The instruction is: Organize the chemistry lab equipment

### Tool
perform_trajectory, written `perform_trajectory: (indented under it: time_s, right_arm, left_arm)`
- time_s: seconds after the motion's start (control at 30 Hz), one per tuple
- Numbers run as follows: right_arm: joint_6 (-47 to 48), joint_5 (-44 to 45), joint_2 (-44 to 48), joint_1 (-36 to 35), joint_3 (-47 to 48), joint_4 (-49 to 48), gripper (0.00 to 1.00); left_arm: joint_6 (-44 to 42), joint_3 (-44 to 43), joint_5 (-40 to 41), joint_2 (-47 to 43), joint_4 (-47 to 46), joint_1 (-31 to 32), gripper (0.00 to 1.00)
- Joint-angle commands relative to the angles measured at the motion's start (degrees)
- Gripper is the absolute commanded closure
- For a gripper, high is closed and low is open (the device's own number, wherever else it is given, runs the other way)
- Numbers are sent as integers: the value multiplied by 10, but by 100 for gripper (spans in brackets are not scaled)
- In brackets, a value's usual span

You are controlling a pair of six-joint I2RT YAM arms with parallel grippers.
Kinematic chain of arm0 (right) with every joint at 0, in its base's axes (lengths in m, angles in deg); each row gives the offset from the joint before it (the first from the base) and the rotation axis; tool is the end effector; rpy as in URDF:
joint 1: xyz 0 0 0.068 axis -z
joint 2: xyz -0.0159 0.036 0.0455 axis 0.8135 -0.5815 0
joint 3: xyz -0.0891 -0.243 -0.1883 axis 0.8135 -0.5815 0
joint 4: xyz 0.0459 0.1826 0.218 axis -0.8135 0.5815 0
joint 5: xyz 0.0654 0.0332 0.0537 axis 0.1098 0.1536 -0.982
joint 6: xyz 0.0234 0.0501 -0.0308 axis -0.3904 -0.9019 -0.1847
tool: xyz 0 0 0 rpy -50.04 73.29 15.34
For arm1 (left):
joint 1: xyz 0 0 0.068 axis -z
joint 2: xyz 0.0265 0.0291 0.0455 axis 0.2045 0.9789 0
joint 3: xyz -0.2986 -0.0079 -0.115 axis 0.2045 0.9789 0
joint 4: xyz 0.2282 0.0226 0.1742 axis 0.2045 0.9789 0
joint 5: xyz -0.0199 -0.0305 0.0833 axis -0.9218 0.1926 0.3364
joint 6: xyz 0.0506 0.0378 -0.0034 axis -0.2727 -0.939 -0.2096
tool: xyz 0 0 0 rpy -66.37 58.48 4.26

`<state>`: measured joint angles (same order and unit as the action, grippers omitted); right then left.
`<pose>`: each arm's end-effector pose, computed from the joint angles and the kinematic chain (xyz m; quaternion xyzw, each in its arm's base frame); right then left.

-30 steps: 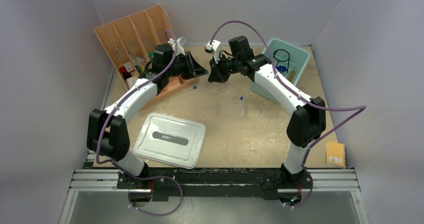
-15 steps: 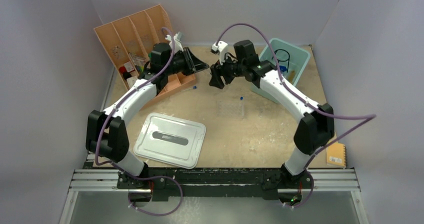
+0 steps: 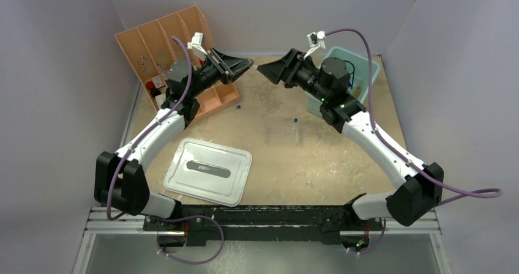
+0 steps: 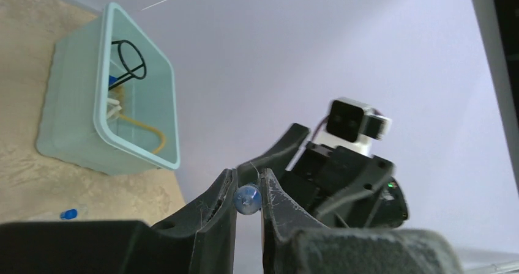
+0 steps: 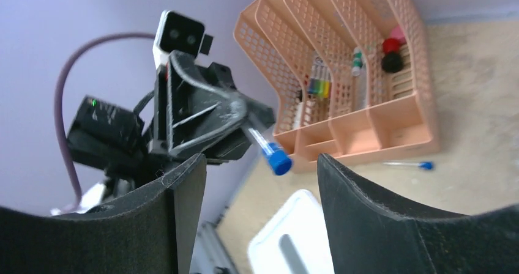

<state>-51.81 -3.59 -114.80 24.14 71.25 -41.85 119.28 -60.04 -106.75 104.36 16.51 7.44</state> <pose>0.2958 0.1880 0.4755 -0.0418 0.6492 0.5115 0.5614 0.3447 -0.1458 0.4146 -0.1406 0.6391 -0.6652 0.3597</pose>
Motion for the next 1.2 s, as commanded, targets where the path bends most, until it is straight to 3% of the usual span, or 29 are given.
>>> perform_trajectory:
  time_s: [0.0, 0.07, 0.17, 0.27, 0.47, 0.63, 0.93, 1.17]
  right_arm:
    - [-194, 33, 0, 2, -39, -68, 32]
    - [-220, 34, 2, 2, -58, -86, 31]
    - [-258, 7, -6, 2, -91, -187, 31]
    - [-290, -20, -31, 2, -93, -300, 42]
    - [-358, -36, -54, 2, -120, -423, 58]
    - [-370, -49, -55, 1, -121, -429, 68]
    - [-395, -87, -69, 1, -125, -449, 62]
    - [-384, -104, -67, 2, -122, -404, 68]
  left_arm:
    - [48, 22, 7, -42, -58, -3, 100]
    - [52, 30, 3, -49, -61, -3, 100]
    - [52, 34, -2, -58, -61, -3, 100]
    - [47, 37, -3, -66, -53, -3, 100]
    - [40, 36, -7, -74, -39, -1, 100]
    - [35, 34, -2, -75, -36, -1, 100]
    - [32, 31, 4, -66, -31, -1, 100]
    - [27, 31, 4, -60, -26, -1, 100]
